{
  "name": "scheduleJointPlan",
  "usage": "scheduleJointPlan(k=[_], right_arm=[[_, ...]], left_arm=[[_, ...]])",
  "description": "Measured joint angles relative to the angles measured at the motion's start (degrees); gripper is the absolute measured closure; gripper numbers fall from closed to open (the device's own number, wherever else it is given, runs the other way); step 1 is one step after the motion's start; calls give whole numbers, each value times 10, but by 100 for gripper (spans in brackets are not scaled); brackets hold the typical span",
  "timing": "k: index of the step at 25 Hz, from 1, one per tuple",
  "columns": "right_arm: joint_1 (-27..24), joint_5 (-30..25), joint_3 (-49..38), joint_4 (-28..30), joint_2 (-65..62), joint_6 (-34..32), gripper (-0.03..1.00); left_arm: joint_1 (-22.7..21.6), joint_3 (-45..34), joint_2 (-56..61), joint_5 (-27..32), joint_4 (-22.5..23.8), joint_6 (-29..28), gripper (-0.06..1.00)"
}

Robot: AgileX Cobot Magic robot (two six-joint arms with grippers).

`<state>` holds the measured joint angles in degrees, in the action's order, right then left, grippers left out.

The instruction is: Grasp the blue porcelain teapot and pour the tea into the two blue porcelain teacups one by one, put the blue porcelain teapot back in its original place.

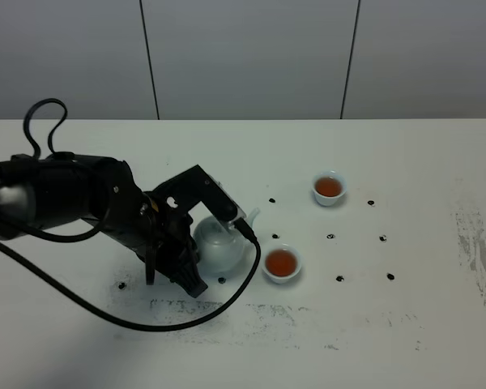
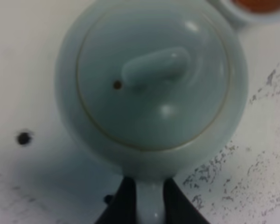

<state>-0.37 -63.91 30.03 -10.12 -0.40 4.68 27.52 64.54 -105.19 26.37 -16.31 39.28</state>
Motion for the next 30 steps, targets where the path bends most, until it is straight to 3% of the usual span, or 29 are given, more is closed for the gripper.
scheduleJointPlan(k=[8,17,23,30], right_arm=[[0,0,0,0,0,0,64],[0,0,0,0,0,0,64],[0,0,0,0,0,0,64],[0,0,0,0,0,0,64]], left_arm=[[-2,-44,72,14,91,-135,91],[-35,-164,143,-1,101,-182,91],[-73,-188,155,-12,137,-254,91],[-83,-196,150,-33,151,-266,91]])
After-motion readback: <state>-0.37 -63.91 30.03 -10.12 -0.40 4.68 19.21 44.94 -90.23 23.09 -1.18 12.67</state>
